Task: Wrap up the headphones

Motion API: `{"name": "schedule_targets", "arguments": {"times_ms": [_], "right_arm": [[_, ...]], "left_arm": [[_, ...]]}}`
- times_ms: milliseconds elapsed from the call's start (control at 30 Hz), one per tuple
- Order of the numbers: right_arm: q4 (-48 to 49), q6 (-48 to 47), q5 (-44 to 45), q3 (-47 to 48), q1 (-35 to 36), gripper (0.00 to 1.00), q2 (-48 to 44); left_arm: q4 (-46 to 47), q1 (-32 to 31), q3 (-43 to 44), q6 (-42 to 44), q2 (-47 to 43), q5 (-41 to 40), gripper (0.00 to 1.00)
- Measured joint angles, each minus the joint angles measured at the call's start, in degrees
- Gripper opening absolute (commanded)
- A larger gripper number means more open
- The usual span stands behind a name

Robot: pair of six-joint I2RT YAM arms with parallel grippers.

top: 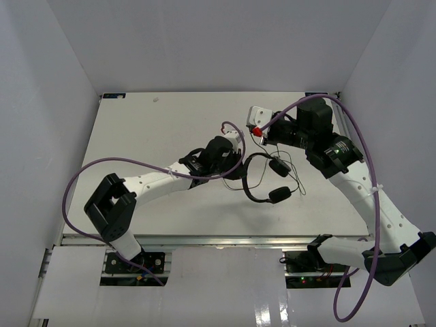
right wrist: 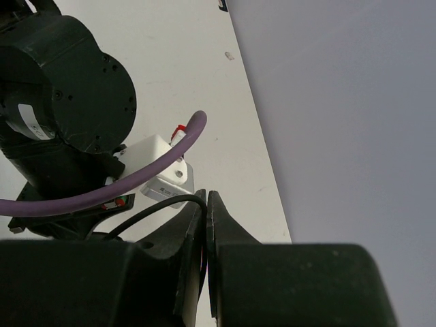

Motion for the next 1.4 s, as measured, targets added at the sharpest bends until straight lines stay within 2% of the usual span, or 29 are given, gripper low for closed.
{"name": "schedule_targets", "arguments": {"times_ms": [767, 1400], "right_arm": [[0.0, -4.9, 2.4, -0.8, 0.0, 0.08, 1.3], [0.1, -2.7, 2.2, -0.8, 0.4, 0.08, 1.9]], "left_arm": [[9.4, -0.1, 0.7, -5.2, 0.4, 6.5, 0.0], [6.3, 0.0, 4.5, -7.6, 2.1, 3.0, 0.0]]}}
